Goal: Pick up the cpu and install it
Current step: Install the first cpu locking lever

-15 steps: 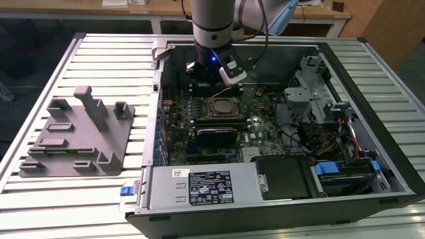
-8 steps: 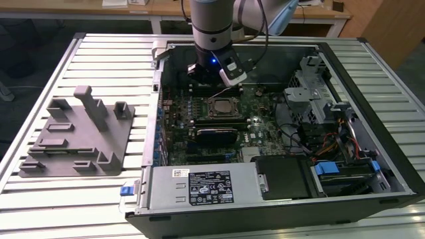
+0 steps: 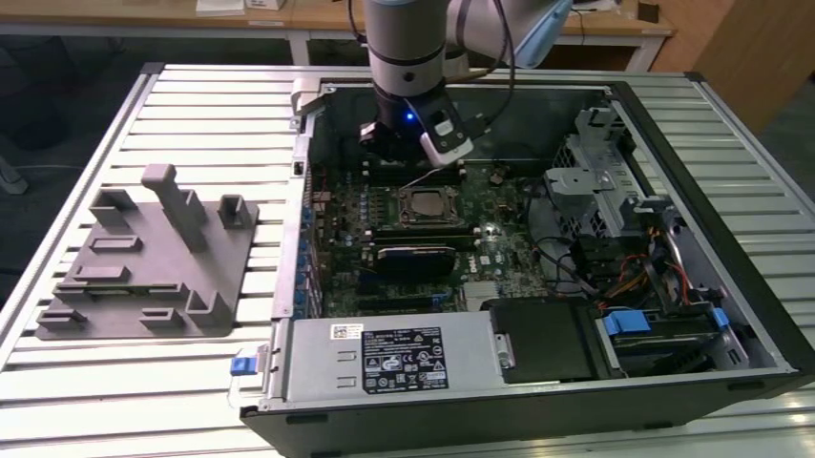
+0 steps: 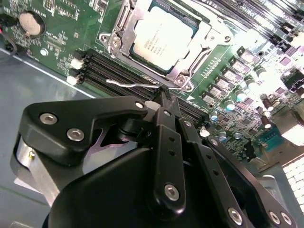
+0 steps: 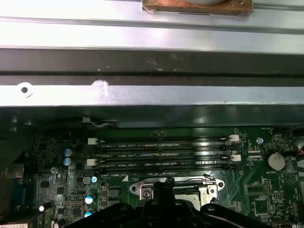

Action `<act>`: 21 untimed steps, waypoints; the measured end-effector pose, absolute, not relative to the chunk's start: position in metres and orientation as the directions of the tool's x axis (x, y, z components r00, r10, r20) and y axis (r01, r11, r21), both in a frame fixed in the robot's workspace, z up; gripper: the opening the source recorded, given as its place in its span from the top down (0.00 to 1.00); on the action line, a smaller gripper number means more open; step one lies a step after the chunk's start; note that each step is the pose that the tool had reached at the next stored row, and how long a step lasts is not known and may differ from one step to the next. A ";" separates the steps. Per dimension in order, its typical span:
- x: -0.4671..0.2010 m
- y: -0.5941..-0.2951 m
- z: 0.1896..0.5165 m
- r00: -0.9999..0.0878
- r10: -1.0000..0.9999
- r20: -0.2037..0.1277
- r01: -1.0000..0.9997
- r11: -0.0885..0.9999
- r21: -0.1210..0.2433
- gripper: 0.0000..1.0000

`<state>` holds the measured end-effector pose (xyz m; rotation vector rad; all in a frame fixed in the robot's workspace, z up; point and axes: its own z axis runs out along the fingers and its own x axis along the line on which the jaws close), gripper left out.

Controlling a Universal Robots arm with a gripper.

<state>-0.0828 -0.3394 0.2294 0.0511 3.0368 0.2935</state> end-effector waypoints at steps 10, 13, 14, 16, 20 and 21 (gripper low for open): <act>-0.083 -0.339 0.228 -0.982 0.159 -0.100 0.137 0.971 0.194 0.89; -0.083 -0.339 0.226 -0.978 0.177 -0.114 0.152 0.969 0.196 0.89; -0.083 -0.339 0.226 -0.976 0.180 -0.119 0.155 0.968 0.197 0.89; -0.083 -0.339 0.225 -0.975 0.184 -0.127 0.157 0.967 0.199 0.89; -0.083 -0.339 0.223 -0.973 0.187 -0.134 0.157 0.966 0.207 0.89; -0.083 -0.339 0.222 -0.973 0.187 -0.133 0.157 0.965 0.211 0.89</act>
